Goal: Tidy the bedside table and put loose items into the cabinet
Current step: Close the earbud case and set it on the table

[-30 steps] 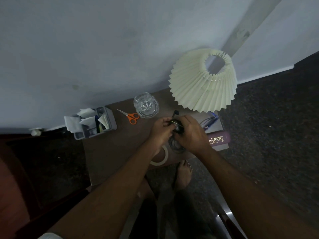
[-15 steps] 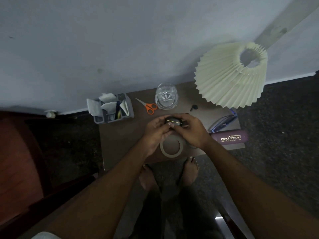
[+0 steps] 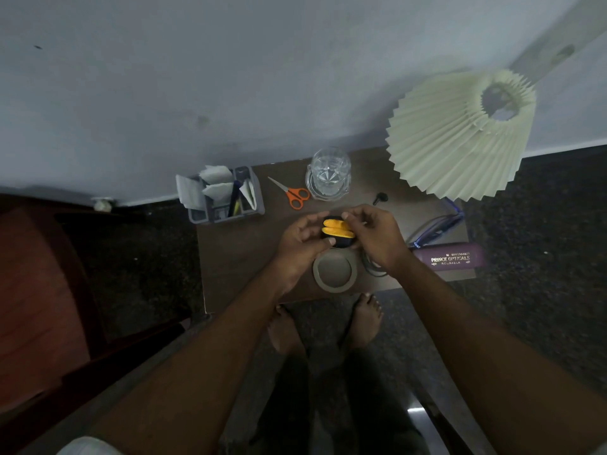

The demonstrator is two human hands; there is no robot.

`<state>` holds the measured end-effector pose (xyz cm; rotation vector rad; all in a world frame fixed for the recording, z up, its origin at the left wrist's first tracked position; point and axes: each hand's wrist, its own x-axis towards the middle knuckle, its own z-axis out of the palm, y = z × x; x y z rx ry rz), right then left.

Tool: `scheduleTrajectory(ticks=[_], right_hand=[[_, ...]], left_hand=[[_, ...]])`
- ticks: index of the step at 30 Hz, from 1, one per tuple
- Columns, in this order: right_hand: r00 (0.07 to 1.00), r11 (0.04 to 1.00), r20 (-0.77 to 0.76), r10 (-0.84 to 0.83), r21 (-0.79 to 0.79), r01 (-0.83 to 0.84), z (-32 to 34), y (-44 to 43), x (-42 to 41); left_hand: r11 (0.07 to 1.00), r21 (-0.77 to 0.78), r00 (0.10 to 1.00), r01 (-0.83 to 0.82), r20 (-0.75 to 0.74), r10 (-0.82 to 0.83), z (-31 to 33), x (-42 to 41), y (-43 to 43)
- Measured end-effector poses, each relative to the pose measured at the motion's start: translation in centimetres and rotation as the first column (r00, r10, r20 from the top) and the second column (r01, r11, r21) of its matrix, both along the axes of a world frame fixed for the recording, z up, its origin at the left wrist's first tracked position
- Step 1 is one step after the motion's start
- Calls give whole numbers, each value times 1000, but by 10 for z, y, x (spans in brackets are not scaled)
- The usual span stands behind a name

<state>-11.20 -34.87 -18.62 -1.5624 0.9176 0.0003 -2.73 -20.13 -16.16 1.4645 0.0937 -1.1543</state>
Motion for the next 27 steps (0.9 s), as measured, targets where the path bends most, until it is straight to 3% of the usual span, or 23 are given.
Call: scheduleTrajectory(ticks=[11, 19, 27], right_hand=[[992, 996, -92, -86, 0, 86, -11, 0, -3], [950, 943, -239, -199, -312, 118, -18, -38, -11], [918, 921, -333, -214, -381, 77, -25, -54, 9]], left_hand=[[998, 68, 1000, -7, 5, 7, -3, -5, 3], [993, 119, 998, -2, 60, -6, -7, -2, -4], [989, 146, 997, 35, 69, -46, -15, -3, -9]])
